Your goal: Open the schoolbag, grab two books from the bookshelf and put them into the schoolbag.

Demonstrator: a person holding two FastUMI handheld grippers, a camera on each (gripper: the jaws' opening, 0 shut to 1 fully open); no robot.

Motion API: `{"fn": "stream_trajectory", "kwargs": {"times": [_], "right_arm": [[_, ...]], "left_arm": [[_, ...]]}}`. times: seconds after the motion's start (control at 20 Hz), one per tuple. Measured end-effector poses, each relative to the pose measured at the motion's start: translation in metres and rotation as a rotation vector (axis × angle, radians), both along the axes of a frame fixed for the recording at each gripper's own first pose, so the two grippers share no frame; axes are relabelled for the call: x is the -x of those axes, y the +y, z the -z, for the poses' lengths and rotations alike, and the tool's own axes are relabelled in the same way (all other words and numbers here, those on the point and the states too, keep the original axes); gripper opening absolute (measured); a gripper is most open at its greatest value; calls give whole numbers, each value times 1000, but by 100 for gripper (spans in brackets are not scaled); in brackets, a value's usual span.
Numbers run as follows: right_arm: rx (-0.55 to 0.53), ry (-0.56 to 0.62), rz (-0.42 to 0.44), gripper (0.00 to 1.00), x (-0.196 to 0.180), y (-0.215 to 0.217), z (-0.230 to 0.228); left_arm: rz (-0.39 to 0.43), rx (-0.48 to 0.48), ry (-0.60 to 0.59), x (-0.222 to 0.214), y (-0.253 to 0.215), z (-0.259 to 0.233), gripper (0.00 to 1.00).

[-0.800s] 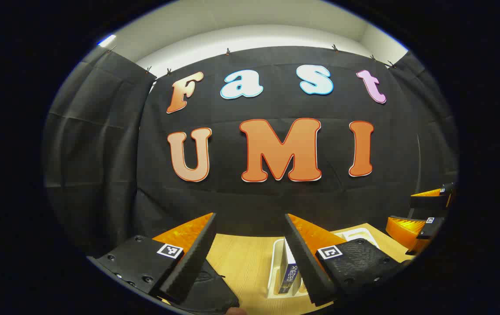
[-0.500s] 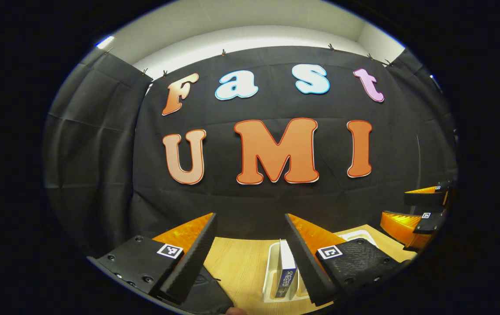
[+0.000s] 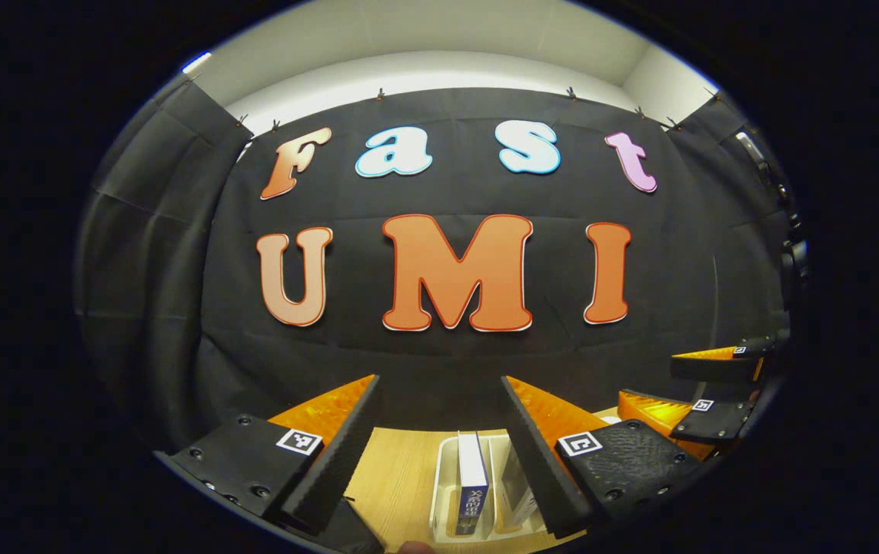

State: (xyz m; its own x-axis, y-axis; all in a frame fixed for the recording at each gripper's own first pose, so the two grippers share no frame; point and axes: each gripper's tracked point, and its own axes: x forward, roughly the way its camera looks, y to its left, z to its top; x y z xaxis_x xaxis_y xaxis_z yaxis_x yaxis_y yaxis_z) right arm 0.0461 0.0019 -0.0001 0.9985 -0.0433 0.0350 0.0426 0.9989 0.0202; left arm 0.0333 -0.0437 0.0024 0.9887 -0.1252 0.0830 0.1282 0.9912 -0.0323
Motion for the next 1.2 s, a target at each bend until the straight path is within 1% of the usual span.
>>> {"fn": "stream_trajectory", "kwargs": {"times": [0.25,0.4,0.5,0.55,0.7,0.85,1.0,1.05,1.15,1.2], "right_arm": [[-57,4,87,96,-7,12,-10],[-46,22,145,96,-8,16,-10],[-41,36,165,96,-9,19,-8],[-43,39,164,96,-9,20,-6],[-39,59,152,96,-10,25,-1],[-20,56,150,96,-15,19,-4],[-21,38,137,96,-21,18,-9],[-15,36,139,96,-24,16,-10],[-10,36,130,96,-28,15,-11],[-8,34,134,96,-30,14,-11]], "left_arm": [[49,-11,-15,-14,29,-8,96],[89,-22,-8,-22,42,-7,96],[113,-39,6,-24,46,2,96],[117,-58,1,-23,47,6,96],[88,-165,7,-22,53,26,96],[82,-192,41,-22,52,46,96],[64,-252,84,-17,62,73,96],[56,-292,93,-15,64,81,96],[32,-411,125,-13,76,100,96],[40,-445,146,-9,76,114,96]]}}
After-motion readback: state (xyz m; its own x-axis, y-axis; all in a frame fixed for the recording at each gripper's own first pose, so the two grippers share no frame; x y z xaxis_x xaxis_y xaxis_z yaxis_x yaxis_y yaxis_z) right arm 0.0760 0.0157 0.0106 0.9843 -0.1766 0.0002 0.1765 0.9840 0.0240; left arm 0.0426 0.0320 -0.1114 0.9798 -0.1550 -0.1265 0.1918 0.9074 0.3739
